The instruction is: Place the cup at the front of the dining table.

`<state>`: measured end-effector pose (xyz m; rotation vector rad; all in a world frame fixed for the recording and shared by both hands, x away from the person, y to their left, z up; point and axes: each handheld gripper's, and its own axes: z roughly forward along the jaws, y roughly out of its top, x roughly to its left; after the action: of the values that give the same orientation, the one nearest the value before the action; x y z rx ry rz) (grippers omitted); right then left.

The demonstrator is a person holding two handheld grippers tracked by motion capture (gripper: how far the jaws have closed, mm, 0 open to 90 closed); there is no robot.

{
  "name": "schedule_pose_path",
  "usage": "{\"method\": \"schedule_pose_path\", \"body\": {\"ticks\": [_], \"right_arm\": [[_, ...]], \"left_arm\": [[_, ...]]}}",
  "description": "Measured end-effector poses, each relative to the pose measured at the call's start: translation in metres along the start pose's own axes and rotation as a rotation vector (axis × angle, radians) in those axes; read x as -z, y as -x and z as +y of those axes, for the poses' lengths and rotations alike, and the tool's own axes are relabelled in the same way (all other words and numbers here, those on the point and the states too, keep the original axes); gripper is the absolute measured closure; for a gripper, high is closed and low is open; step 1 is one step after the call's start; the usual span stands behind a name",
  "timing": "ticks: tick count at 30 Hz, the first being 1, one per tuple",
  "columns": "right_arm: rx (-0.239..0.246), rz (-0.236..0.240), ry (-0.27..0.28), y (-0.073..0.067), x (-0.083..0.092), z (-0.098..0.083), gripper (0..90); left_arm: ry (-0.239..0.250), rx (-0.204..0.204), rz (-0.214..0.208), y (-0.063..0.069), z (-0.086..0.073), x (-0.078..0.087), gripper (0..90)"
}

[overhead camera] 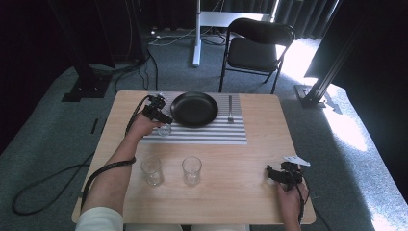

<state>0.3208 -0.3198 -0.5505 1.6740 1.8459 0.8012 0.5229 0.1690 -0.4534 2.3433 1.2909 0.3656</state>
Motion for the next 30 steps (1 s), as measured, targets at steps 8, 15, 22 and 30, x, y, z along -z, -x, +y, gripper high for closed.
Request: {"method": "schedule_pose_path", "body": {"ticks": [8,15,22,30], "right_arm": [[0.000,0.000,0.001,0.000,0.000,0.000,13.7],[0.000,0.000,0.001,0.000,0.000,0.000,13.7],[0.000,0.000,0.001,0.000,0.000,0.000,13.8],[0.000,0.000,0.001,0.000,0.000,0.000,13.7]], "left_arm": [[0.022,0.025,-0.022,-0.002,-0.002,0.001,28.0],[0.002,0.063,-0.011,-0.001,-0.004,0.002,25.7],[-0.014,0.080,0.012,-0.003,-0.010,0.004,16.8],[-0.018,0.072,-0.021,-0.001,-0.022,0.009,10.1]]}}
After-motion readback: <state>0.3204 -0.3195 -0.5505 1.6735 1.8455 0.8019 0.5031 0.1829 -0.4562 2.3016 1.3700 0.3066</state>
